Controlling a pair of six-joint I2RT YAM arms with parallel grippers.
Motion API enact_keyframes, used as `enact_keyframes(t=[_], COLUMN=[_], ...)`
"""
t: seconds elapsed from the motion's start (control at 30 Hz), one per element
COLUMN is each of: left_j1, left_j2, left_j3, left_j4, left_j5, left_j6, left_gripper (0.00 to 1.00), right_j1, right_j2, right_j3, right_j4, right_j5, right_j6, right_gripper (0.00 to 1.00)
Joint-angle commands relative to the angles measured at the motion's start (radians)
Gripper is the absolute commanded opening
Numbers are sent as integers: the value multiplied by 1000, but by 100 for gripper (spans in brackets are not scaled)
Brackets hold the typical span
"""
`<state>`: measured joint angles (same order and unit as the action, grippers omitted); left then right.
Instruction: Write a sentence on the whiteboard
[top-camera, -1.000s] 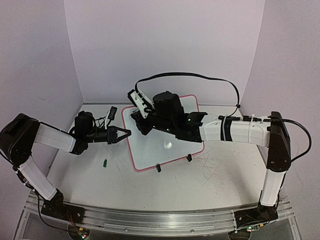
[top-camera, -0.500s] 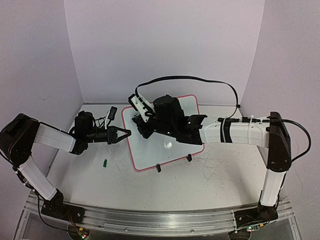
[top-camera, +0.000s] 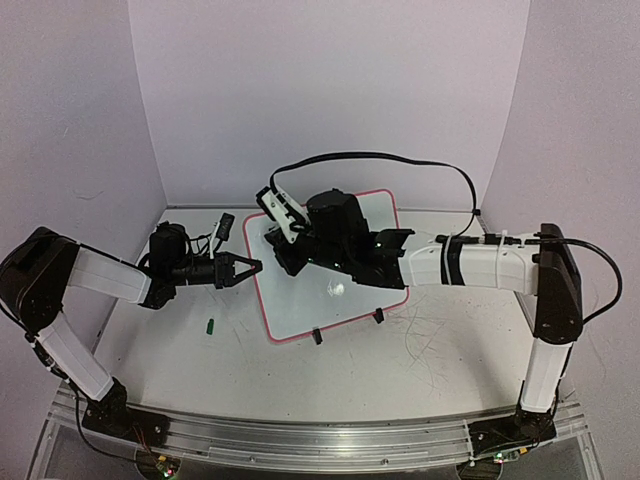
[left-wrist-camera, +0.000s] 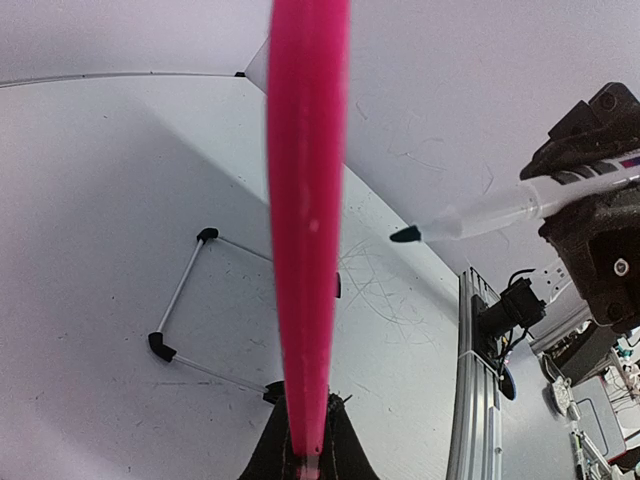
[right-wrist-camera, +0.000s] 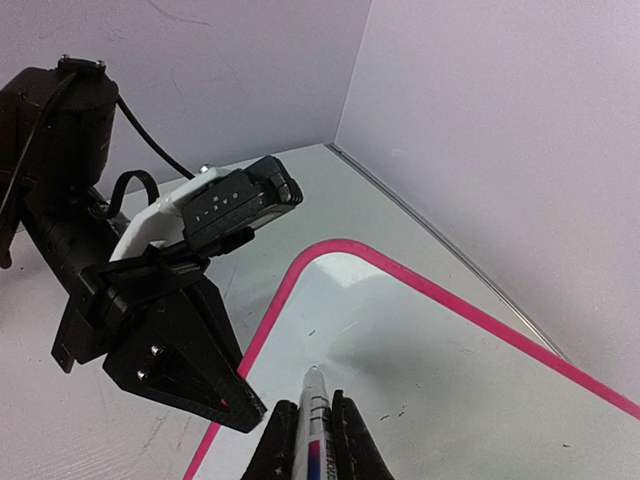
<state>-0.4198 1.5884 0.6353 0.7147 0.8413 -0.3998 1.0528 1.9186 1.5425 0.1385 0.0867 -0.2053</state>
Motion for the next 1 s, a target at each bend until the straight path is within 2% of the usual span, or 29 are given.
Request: enact_keyframes(t=[0.0,0.5,0.67,0.97], left_j1=[-8,-9,-8,-8], left_j2=[-15,-8,-8,-13], left_j3=[39,48,48,44], left_j4=[-31,-43,-45,-47], left_j5=[-47,-46,-46,-48], left_j6=[54,53,54,59], left_gripper=[0,0,0,0], right_j1=[6,22,22,21], right_j2=[-51,-52,-36,2], right_j3=[-1,-27,-1,48], right_j4=[51,86,92,92], right_j5=[15,1,-20,31], right_j6=[-4,-18,-12,-15], right_gripper=[0,0,0,0])
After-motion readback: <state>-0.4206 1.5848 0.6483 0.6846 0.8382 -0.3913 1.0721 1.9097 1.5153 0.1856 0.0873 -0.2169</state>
